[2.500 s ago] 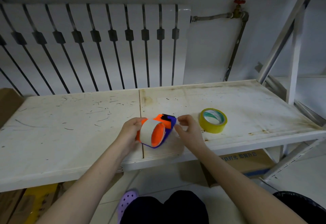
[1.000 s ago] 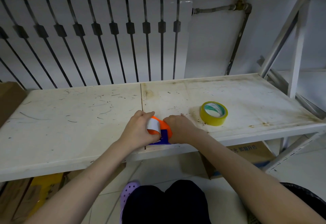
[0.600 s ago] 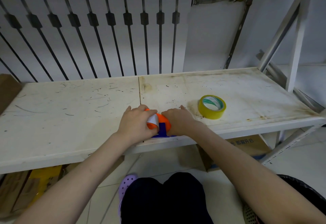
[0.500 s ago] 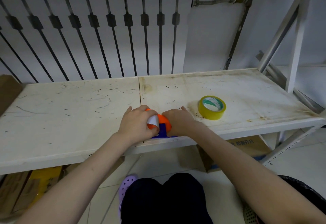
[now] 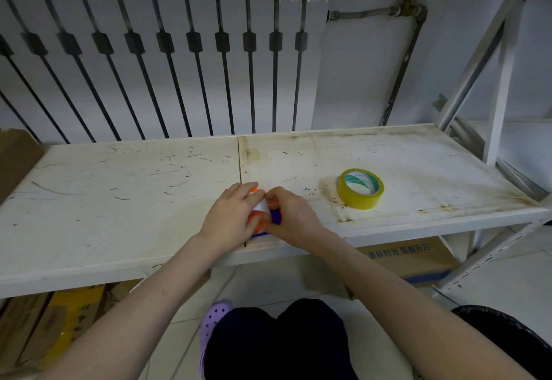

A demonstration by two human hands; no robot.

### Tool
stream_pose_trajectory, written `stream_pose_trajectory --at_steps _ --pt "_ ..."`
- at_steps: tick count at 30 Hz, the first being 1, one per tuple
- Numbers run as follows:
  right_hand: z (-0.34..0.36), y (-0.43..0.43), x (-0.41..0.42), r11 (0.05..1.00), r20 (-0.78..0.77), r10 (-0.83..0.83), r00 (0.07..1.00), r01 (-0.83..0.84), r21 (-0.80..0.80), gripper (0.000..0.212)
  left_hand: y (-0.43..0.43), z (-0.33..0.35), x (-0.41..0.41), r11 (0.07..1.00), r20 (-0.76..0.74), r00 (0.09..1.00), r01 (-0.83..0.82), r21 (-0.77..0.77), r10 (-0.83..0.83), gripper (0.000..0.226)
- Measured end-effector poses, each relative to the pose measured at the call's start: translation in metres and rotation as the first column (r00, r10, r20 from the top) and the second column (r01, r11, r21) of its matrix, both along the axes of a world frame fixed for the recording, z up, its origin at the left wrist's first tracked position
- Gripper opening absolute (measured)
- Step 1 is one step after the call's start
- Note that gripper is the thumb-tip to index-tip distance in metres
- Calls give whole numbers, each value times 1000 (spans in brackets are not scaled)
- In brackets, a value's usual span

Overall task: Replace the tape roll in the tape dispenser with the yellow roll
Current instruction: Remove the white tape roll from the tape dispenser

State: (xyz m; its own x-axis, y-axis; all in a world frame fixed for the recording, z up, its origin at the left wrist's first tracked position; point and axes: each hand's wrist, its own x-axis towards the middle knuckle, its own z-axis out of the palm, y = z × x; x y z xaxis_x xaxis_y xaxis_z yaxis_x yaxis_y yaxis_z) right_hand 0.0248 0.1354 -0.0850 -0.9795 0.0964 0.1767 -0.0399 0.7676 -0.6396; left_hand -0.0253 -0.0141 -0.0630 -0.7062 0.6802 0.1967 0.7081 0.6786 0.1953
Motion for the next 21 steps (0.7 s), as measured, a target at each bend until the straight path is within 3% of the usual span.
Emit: stream_pose_trajectory --at_steps 5,16,21 --pt "7 4 -4 997 64 43 997 -39 -61 57 -2 1 -2 999 162 987 20 -27 -15 65" --pt "11 13 -9 995 105 98 990 -94 -38 53 2 -1 1 986 162 987 -28 161 2 54" --pt "13 16 -9 996 119 89 989 -85 -40 52 1 -2 -1 985 178 984 2 173 -33 57"
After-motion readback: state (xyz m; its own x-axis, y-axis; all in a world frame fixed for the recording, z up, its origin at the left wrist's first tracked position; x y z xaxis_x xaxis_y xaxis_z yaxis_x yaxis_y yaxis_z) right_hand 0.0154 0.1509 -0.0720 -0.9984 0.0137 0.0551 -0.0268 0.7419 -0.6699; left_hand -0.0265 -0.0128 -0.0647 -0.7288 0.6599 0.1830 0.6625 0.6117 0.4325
